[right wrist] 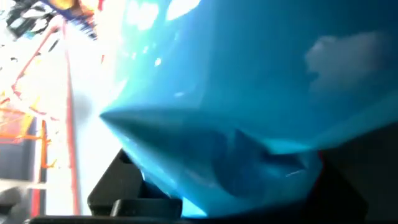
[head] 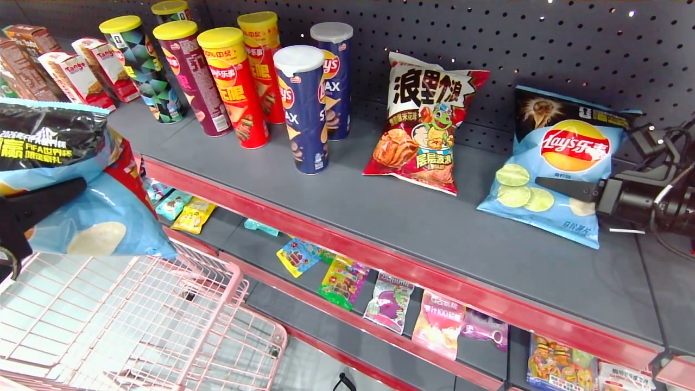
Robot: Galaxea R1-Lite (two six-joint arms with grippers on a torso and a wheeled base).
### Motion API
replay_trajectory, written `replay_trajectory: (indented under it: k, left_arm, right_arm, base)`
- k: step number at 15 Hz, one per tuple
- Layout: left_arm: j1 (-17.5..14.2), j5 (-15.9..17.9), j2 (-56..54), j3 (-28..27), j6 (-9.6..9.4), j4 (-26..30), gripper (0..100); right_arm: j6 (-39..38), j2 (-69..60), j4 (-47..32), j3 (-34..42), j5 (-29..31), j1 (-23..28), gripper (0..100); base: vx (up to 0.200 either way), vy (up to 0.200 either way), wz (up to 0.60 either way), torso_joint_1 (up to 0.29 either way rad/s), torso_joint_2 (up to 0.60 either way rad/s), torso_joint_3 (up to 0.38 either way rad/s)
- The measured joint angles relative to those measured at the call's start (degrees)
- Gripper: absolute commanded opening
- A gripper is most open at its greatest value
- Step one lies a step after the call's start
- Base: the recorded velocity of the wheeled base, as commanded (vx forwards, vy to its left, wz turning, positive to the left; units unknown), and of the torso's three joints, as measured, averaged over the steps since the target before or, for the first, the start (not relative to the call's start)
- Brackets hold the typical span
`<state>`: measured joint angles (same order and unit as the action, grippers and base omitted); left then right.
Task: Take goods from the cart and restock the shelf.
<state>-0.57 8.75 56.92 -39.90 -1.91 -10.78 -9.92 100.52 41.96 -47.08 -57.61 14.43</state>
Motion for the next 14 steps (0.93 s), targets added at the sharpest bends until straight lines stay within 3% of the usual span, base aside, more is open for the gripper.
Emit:
replay_trajectory:
  k: [6, 8, 11, 14]
  left_arm:
    - [0.41, 0.20, -1.83, 0.55, -0.93, 0.41, 0]
    - [1.72, 0.20, -2.90, 1.73, -1.63, 0.40, 0]
    - [4.27, 0.13, -4.30, 3.39, -2.11, 0.46, 0]
    - [6.02, 0.11, -4.74, 3.72, -2.13, 0.35, 0]
  right_arm:
    - [-0.04, -16.19, -0.99, 13.92, 0.61, -5.51, 0]
    - [-0.06, -22.86, -6.66, 17.51, 1.18, -6.30, 0]
    - [0.21, -33.24, -21.25, 17.70, 3.61, -6.00, 0]
    - [5.99, -40.57, -26.70, 15.30, 8.87, -1.10, 0]
  base:
    - [0.000, 0.000, 0.00, 0.000, 0.00, 0.000]
    - [0.000, 0.000, 0.00, 0.000, 0.00, 0.000]
    - [0.000, 0.000, 0.00, 0.000, 0.00, 0.000]
    - [0.000, 0.000, 0.00, 0.000, 0.00, 0.000]
